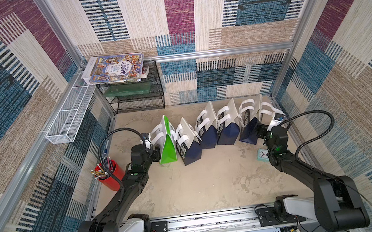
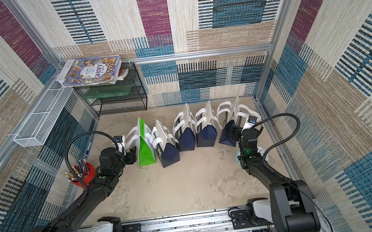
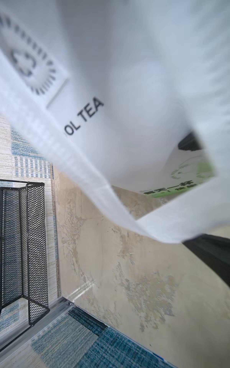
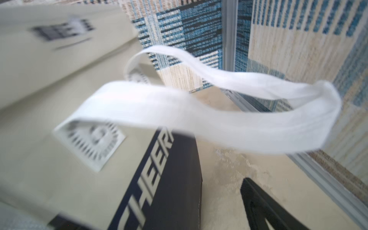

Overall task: Open the takeout bag
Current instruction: Pick up the takeout bag at the center of the board.

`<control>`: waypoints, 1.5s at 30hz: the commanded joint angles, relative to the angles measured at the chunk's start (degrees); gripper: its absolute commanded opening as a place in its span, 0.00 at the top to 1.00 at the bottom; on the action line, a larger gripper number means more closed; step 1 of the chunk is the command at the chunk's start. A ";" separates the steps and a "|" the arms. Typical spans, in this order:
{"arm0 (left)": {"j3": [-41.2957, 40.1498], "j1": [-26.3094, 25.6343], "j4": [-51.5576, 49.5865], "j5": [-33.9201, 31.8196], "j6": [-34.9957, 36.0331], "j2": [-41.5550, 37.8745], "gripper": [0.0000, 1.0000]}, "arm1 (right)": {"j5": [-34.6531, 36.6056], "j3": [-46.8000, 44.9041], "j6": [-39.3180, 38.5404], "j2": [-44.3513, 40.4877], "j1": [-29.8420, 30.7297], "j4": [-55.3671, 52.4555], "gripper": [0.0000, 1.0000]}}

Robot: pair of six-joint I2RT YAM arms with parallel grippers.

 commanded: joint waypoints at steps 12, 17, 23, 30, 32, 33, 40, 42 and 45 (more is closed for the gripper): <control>4.79 -0.59 -41.14 0.81 -23.21 -29.62 0.40 | -18.45 7.94 3.39 -1.31 5.87 -23.78 0.03; 4.16 -0.76 -41.85 11.45 -27.61 -30.18 0.40 | -17.70 9.82 2.53 -3.54 8.08 -30.38 0.04; 4.58 -1.88 -40.59 17.37 -23.99 -28.42 0.28 | -19.09 11.81 3.31 -7.86 8.86 -37.25 0.05; 3.73 -3.22 -34.80 20.35 -22.06 -28.96 0.01 | -19.64 13.82 6.44 -11.94 11.21 -46.85 0.04; 3.27 -3.45 -33.66 21.69 -22.33 -28.68 0.01 | -21.55 14.02 7.07 -13.76 11.60 -49.48 0.04; 3.20 -3.48 -33.21 22.72 -22.34 -28.38 0.01 | -22.61 14.02 6.82 -14.74 11.75 -50.46 0.04; 3.08 -4.17 -29.71 24.90 -21.12 -28.06 0.03 | -26.35 15.62 6.23 -24.34 11.87 -53.35 0.04; 2.51 -4.36 -28.78 25.06 -20.76 -27.98 0.14 | -26.12 16.35 5.87 -26.67 11.91 -51.27 0.04; 1.97 -5.01 -28.76 24.32 -20.23 -26.48 0.48 | -25.46 17.51 5.31 -28.29 11.89 -46.20 0.04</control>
